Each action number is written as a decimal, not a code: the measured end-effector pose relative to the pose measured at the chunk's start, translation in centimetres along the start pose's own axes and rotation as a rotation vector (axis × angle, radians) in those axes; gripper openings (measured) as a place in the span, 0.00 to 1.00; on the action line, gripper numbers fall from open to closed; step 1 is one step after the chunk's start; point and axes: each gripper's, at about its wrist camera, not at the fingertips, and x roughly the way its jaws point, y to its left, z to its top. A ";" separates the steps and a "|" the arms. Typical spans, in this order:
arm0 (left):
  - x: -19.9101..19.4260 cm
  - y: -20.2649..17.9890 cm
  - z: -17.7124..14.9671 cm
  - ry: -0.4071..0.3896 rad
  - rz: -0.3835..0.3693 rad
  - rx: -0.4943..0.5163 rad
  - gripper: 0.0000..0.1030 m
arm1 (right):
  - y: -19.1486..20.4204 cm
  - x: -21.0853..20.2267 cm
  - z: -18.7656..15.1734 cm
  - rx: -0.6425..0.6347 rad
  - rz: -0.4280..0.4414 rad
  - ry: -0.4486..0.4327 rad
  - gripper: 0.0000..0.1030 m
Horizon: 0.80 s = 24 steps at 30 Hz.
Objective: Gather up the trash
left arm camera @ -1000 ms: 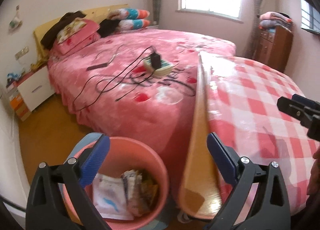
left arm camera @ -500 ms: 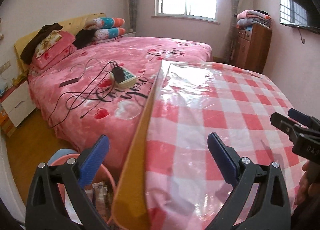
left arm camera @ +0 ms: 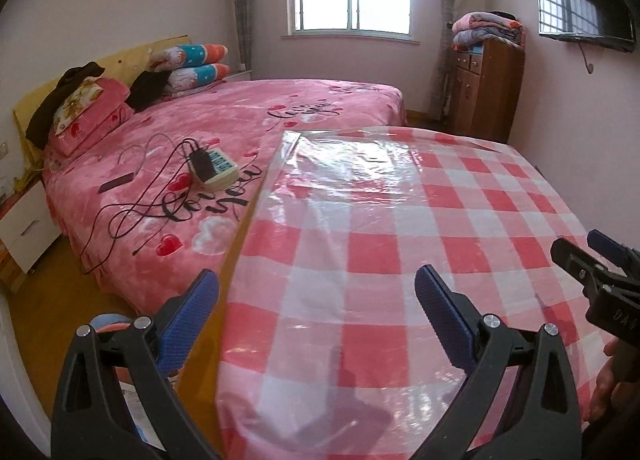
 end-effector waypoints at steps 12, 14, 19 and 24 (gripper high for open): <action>0.5 -4.3 0.9 0.004 -0.045 0.045 0.96 | -5.2 -1.1 -0.6 0.070 -0.072 -0.021 0.91; 0.7 -5.0 1.0 0.004 -0.049 0.048 0.96 | -5.9 -1.3 -0.7 0.073 -0.085 -0.028 0.91; 0.7 -6.5 1.1 -0.004 -0.056 0.063 0.96 | -7.4 -1.9 -0.8 0.071 -0.130 -0.051 0.91; 0.7 -8.1 1.3 -0.011 -0.079 0.071 0.96 | -8.6 -2.2 -0.8 0.079 -0.160 -0.062 0.91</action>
